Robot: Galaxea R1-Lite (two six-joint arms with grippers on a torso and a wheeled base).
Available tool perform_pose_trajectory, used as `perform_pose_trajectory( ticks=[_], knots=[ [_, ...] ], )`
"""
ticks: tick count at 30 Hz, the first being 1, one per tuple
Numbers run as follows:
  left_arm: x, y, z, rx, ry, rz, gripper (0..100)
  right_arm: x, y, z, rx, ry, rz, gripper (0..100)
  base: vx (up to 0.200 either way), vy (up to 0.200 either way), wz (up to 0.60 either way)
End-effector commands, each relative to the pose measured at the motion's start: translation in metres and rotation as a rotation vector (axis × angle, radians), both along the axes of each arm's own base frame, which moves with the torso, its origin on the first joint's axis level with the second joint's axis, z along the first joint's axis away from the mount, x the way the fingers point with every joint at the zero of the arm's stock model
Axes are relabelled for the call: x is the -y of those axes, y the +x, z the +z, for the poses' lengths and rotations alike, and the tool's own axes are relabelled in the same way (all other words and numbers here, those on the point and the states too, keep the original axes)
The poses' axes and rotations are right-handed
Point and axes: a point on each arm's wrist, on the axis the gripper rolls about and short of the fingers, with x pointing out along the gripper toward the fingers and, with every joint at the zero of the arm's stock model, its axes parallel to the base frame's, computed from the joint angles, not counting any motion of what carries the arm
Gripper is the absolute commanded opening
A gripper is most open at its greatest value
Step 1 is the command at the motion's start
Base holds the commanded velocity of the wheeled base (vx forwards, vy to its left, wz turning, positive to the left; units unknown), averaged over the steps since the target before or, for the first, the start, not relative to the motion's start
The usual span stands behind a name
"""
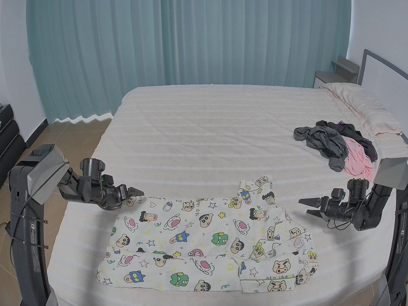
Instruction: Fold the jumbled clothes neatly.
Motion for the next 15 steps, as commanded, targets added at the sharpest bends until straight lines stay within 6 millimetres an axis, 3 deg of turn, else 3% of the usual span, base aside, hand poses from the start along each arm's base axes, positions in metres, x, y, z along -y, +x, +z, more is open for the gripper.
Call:
perform_pose_trajectory(
  ticks=[1,3,4,10,15],
  knots=[
    [0.000,0.000,-0.004,-0.006,-0.013,-0.025,100,0.000,0.000,0.000,0.000,0.000,0.000,100,0.000,0.000,0.00],
    [0.000,0.000,-0.004,-0.006,-0.016,-0.028,100,0.000,0.001,0.000,0.003,-0.001,0.000,100,0.000,0.000,0.00],
    [0.000,0.000,-0.005,-0.007,-0.016,-0.028,0,0.000,0.001,0.000,0.002,0.000,0.000,100,0.000,0.000,0.00],
    [-0.001,0.000,-0.006,-0.008,-0.016,-0.024,0,-0.005,0.004,0.002,0.006,-0.015,-0.010,100,0.000,0.000,0.00],
    [-0.002,0.000,-0.006,-0.010,-0.019,-0.018,0,-0.030,0.033,0.017,0.041,-0.073,-0.122,100,0.000,0.000,0.00]
  ],
)
